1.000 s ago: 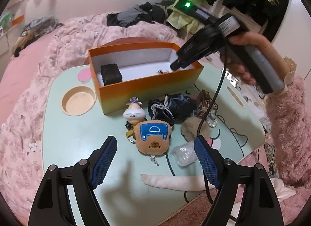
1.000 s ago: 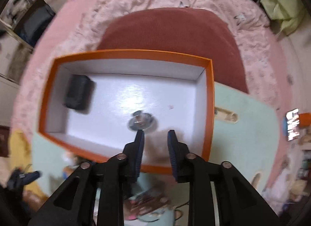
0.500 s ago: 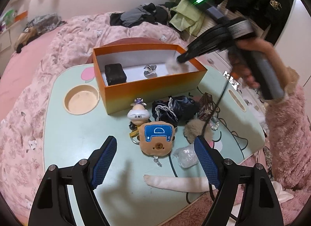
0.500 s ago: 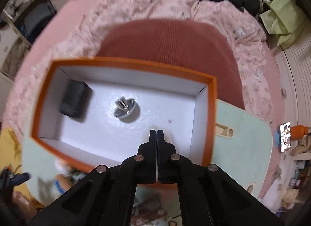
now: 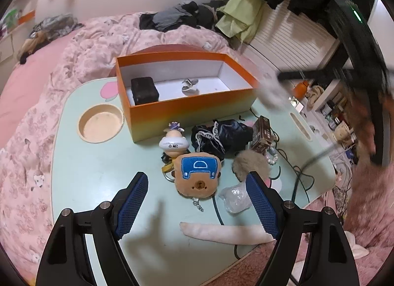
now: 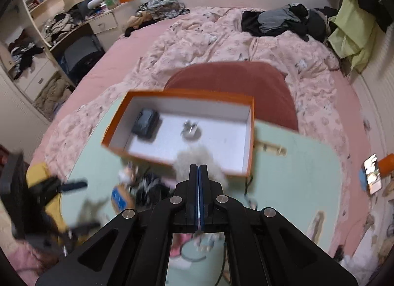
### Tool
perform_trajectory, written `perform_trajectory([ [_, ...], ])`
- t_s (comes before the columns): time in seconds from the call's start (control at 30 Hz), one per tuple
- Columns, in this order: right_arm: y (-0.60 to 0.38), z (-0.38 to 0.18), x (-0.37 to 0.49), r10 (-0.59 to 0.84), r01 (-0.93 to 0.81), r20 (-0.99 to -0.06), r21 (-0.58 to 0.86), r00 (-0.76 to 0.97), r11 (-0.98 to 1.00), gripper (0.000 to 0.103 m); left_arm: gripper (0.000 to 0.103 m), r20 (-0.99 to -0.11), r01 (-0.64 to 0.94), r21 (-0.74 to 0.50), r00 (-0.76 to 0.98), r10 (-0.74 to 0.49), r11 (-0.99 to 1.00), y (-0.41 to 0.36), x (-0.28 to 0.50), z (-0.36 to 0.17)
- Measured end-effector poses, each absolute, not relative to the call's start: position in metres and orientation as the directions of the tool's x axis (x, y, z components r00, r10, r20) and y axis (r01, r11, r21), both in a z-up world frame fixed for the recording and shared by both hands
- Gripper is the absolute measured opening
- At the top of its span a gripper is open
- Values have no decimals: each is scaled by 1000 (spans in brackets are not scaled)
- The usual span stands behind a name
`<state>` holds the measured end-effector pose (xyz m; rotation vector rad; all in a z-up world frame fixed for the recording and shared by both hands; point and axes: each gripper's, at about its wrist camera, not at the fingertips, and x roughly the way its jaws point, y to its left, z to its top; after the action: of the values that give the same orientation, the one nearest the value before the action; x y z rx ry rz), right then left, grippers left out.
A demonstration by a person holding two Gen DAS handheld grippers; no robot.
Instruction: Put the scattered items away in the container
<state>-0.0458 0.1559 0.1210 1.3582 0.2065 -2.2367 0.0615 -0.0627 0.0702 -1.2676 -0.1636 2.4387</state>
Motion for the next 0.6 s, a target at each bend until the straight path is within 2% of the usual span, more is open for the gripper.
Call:
perform_trajectory([
  [0.23,189,83,-6,-418,464,-854,248,-309,-850,1,81,-767,-292,-279,-505,395,-915,-56,59,69],
  [0.4,197,53,5,-435,447,-840,269,-324,-853,1,81,-760,-299,-275,-514,397,-914,-50,57,73],
  [0.47,202,45,9,-459,437,-820,294,-342,-850,5,81,-758,-295,-274,-519,395,-915,-50,55,76],
  [0.6,220,43,31,-559,422,-704,388,-439,-820,31,81,-746,-276,-280,-540,389,-919,-50,40,87],
])
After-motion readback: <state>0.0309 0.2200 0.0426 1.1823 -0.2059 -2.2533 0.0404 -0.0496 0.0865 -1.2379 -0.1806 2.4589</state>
